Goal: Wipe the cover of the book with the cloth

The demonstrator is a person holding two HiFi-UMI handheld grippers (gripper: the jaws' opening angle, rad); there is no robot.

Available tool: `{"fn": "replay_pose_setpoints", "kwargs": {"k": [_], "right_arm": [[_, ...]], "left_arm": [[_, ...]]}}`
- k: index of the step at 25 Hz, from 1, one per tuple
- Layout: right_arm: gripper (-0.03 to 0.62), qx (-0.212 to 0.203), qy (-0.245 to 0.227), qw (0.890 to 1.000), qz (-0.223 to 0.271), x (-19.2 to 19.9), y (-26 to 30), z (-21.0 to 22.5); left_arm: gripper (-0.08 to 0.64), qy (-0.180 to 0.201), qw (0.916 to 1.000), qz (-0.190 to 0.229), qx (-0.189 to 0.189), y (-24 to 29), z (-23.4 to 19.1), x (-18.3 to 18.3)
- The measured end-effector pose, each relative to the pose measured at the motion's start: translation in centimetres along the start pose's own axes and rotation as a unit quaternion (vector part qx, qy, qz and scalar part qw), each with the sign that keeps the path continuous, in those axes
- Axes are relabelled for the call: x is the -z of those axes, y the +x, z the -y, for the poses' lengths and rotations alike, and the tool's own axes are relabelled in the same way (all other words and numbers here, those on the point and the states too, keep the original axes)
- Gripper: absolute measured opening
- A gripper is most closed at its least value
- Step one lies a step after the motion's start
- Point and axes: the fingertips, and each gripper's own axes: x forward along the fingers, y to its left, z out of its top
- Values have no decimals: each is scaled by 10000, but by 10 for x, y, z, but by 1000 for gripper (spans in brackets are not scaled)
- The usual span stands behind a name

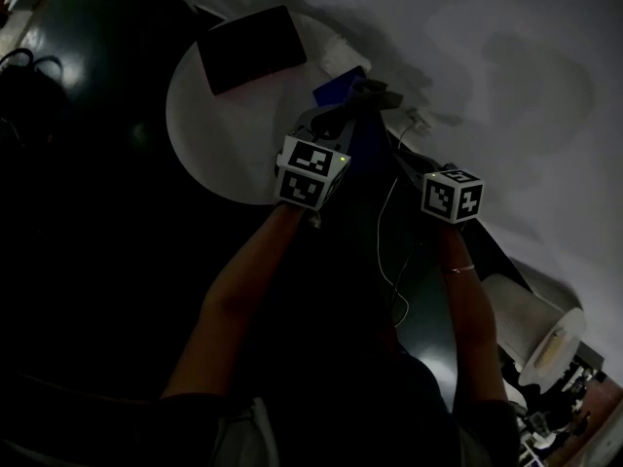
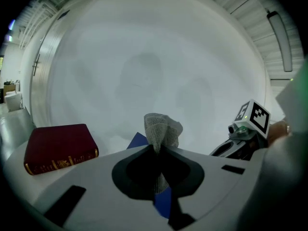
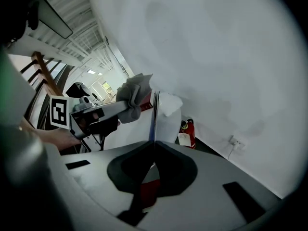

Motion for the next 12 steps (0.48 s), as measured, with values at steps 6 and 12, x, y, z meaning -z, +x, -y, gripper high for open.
{"fn": "replay_pose_setpoints", "kwargs": {"k": [6,12], "right_arm": [[31,190,2,9998,-29,-1,10,2],[31,320,26,9995,-43,1,7,-1]], "left_arm": [[34,64,9992,-351,188,30,-16,15],[34,16,9983,-569,115,41,-42,25]]}}
